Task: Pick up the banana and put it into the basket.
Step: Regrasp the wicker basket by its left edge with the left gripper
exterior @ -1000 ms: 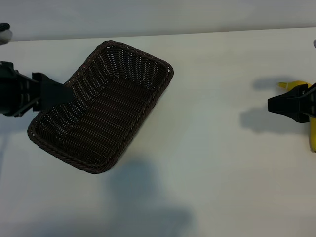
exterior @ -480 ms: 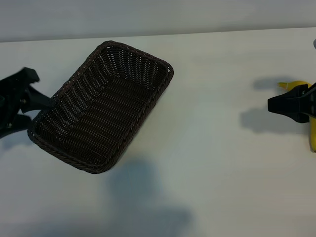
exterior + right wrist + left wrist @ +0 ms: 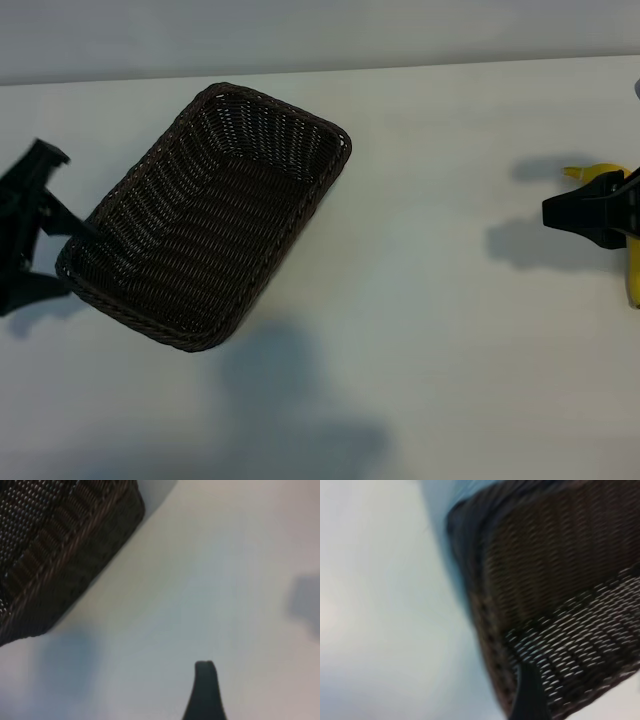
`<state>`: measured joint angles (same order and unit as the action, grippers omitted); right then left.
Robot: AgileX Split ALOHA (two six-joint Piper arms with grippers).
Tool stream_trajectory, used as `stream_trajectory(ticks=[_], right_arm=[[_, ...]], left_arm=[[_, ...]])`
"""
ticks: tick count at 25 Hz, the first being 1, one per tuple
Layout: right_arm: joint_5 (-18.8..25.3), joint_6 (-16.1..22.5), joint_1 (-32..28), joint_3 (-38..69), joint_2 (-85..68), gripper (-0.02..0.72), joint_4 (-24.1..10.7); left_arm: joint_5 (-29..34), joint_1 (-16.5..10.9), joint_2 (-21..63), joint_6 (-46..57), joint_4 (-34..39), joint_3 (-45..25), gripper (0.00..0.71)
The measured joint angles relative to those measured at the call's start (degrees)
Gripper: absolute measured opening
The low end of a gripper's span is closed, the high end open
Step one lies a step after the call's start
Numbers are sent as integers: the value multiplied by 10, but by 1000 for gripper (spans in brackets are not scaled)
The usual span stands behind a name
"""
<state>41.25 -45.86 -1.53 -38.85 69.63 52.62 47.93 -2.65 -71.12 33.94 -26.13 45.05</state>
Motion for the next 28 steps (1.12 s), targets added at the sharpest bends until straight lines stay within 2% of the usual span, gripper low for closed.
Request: stream_trajectory(ticks=[5, 12, 21, 23, 28], right_arm=[[0, 0, 0, 0, 0, 568, 0], [1, 0, 0, 0, 0, 568, 0], [1, 0, 0, 0, 0, 568, 0], [1, 0, 0, 0, 0, 568, 0], [2, 0, 0, 0, 0, 568, 0]], left_arm=[[13, 0, -49, 1, 0, 0, 560], [26, 0, -75, 8, 24, 0, 560], [-7, 2, -112, 19, 29, -6, 560], [-18, 11, -117, 21, 30, -7, 560], [-58, 57, -138, 39, 30, -7, 560]])
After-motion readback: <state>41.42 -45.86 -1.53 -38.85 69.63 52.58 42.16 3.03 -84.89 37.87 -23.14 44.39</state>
